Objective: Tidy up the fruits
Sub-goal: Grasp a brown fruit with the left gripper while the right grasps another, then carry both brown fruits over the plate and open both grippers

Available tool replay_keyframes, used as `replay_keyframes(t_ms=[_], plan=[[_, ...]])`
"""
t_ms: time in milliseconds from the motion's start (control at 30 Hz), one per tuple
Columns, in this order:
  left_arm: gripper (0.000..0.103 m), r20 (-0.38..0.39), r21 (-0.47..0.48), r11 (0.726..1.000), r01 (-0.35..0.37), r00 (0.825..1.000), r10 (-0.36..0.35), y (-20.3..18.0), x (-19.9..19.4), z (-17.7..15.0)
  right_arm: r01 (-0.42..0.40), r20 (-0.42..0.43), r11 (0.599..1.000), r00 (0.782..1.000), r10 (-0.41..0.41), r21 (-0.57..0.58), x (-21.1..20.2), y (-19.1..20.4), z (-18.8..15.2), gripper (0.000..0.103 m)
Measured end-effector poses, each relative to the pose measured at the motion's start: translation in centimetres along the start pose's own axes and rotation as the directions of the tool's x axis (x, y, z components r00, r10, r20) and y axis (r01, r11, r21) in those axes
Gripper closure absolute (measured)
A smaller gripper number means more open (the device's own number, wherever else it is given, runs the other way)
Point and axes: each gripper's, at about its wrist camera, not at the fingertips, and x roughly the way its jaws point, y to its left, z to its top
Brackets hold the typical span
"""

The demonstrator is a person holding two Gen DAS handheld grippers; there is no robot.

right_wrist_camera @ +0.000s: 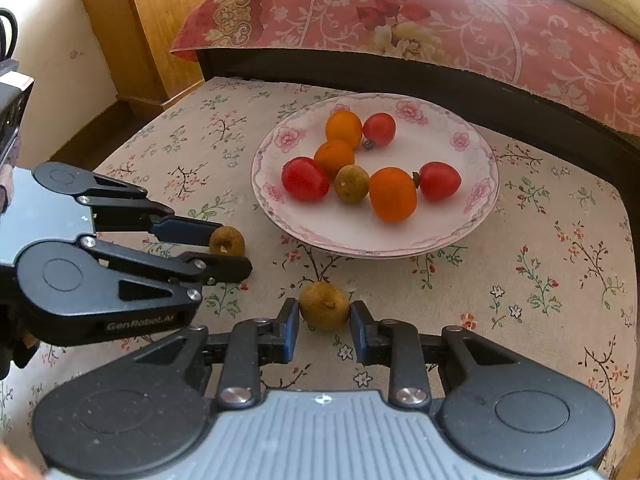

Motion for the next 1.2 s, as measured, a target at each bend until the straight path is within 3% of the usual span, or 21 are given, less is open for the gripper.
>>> replay_keyframes(t_ms=[367, 633, 1200], plan=[[0.069, 0.068, 0.013, 1.000, 0.028, 0.997, -0.029, -0.8, -2.4, 1.6, -0.021, 0.047, 1.000, 0.999, 0.021, 0.003, -1.7, 0.3, 1.1, 0.071], [0.069, 0.108, -0.001, 1.000, 0.019, 0.994, -0.018, -1.2, -2.4, 3.5, 0.013, 0.098, 1.000, 0.995, -0.015, 0.028, -2.8, -0.8, 2.3, 0.071], [0.070, 0.103, -0.033, 0.999, 0.015, 0.995, -0.011, -1.1, 0.1, 5.6, 0.068, 0.113, 0.995, 0.991, -0.075, 0.069, -1.4, -3.3, 3.8, 0.071]])
